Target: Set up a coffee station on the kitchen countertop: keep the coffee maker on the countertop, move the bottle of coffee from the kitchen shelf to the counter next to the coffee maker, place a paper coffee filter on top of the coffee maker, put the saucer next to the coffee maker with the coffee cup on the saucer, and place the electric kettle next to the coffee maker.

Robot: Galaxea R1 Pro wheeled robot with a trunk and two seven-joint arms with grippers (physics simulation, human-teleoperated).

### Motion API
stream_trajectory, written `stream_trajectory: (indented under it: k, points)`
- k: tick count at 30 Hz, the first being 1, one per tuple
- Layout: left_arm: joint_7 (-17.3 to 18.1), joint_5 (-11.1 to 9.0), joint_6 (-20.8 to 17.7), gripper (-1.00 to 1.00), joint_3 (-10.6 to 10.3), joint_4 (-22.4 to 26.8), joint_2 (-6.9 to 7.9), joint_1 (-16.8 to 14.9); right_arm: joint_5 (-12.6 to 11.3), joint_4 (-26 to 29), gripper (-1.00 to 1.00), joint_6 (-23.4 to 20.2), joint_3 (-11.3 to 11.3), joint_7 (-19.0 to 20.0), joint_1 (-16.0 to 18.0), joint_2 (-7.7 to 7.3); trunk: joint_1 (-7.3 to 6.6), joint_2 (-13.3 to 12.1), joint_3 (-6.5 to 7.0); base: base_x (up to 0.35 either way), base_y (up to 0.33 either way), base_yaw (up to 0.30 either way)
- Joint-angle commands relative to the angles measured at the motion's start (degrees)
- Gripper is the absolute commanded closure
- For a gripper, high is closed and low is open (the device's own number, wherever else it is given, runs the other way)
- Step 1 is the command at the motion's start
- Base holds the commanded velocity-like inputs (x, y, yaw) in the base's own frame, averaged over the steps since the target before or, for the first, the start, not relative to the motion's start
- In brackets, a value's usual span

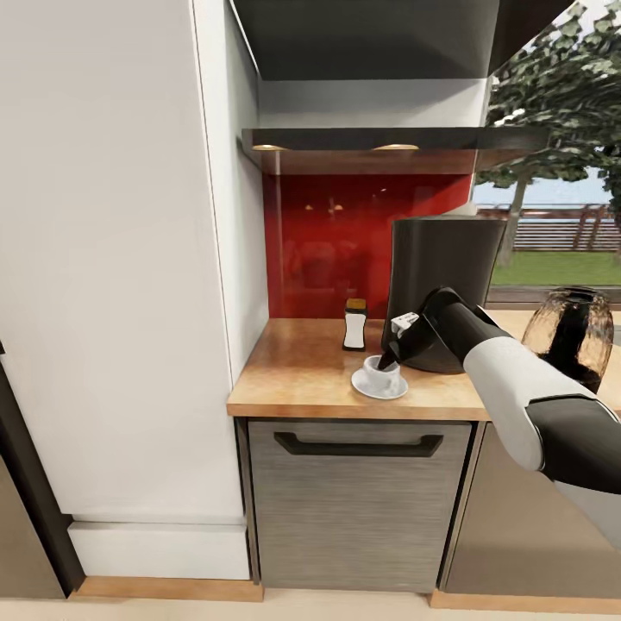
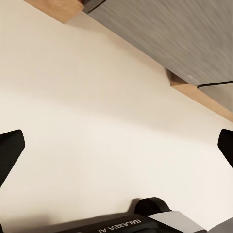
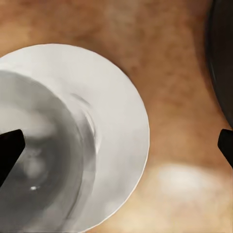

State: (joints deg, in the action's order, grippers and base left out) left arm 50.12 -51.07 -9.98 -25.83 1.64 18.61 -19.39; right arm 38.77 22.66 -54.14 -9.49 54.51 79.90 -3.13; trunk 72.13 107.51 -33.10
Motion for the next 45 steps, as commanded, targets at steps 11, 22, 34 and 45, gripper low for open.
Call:
stream_trajectory:
  k: [11,22,34,45]
  points:
    - [0.2,-0.6,-0.6,-1.00,-0.4,0.0,0.04,0.0,0.4,0.1,-1.00,-0.1,-0.2,0.6,0.1,-0.03,-1.32,-2.4,1.01,0.000,0.000,0.000]
    - [0.2,-0.6,-0.6,-1.00,-0.4,0.0,0.02,0.0,0.4,0.2,-1.00,-0.1,-0.2,0.6,0.1,-0.03,-3.74,-6.8,2.98,0.000,0.000,0.000]
    - [0.2,-0.6,-0.6,-1.00,-0.4,0.0,0.04,0.0,0.5,3.9,-1.00,5.6,-0.1,13.1,0.0,-0.27,-5.72,-10.4,4.60,0.000,0.000,0.000]
    - [0.2,-0.6,-0.6,-1.00,-0.4,0.0,0.02,0.0,0.6,34.9,-1.00,9.1,0.3,30.4,-12.5,-3.52,-5.72,-10.4,4.60,0.000,0.000,0.000]
